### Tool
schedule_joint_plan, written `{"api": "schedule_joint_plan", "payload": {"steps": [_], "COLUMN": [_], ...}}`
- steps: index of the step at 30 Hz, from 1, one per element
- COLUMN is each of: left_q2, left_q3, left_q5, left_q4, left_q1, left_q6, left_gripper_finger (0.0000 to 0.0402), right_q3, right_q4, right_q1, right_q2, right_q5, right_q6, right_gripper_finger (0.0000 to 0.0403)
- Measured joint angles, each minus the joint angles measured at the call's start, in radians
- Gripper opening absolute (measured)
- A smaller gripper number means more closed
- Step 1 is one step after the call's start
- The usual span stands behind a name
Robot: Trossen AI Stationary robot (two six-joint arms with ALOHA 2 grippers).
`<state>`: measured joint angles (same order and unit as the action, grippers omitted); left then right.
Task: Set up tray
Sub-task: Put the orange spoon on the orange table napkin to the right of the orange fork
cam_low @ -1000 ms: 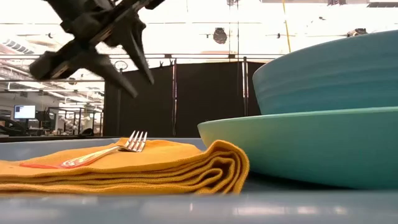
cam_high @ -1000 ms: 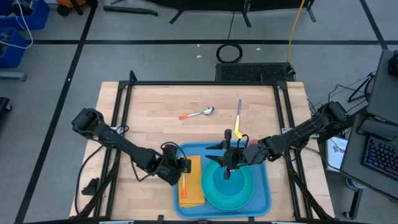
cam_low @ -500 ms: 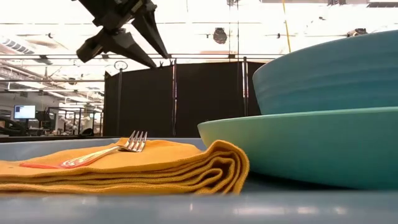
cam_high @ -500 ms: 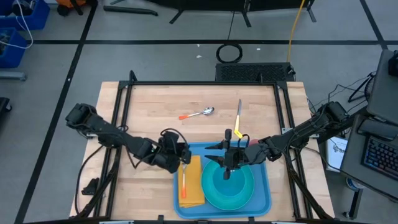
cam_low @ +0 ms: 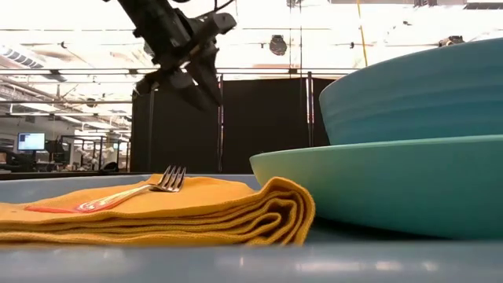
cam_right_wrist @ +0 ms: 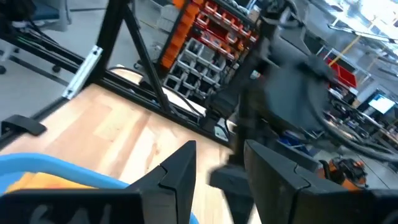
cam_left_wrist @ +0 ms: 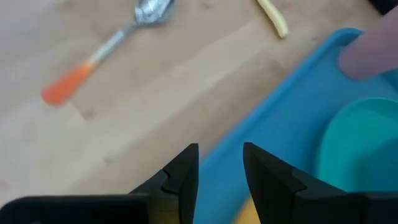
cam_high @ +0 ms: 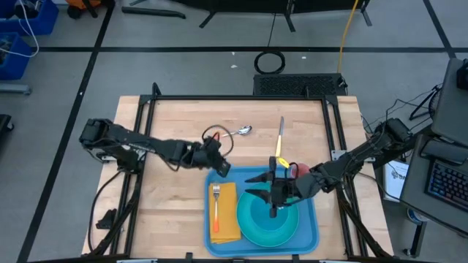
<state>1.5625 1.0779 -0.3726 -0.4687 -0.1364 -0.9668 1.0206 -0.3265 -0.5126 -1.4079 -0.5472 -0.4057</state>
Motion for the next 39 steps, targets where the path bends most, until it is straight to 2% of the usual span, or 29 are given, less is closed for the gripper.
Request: {"api": "schedule_joint_plan", "payload": {"steps": [12, 17, 20, 25, 30, 36, 39], "left_q2": [-0.079, -0.083, -0.068, -0.043, 0.001, 0.035, 0.041], "left_q3": [0.002, 0.001, 0.001, 0.002, 0.001, 0.0, 0.0], "left_q5": [0.174, 0.257, 0.27, 0.298, 0.357, 0.39, 0.396], "left_q4": [-0.061, -0.075, -0.074, -0.056, -0.045, -0.02, -0.013], "left_q1": [0.352, 0.47, 0.494, 0.515, 0.541, 0.571, 0.583], "left_q6": [0.436, 0.699, 0.852, 1.004, 1.086, 1.133, 1.161], "left_gripper_finger": [0.0129, 0.0129, 0.0129, 0.0129, 0.0129, 0.0129, 0.0129], "right_q3": [0.0, -0.027, -0.089, -0.179, -0.22, -0.281, -0.342], "right_q4": [0.137, 0.134, 0.092, -0.075, -0.119, -0.113, -0.116], "right_q1": [-0.059, -0.05, -0.054, -0.062, -0.058, -0.059, -0.058], "right_q2": [0.044, 0.044, 0.052, 0.099, 0.176, 0.266, 0.325], "right_q5": [-0.001, 0.007, 0.026, 0.02, -0.011, -0.15, -0.159], "right_q6": [-0.003, 0.031, -0.013, -0.024, -0.02, 0.027, 0.058], "right_gripper_finger": [0.0125, 0.0125, 0.0125, 0.0125, 0.0125, 0.0125, 0.0125]}}
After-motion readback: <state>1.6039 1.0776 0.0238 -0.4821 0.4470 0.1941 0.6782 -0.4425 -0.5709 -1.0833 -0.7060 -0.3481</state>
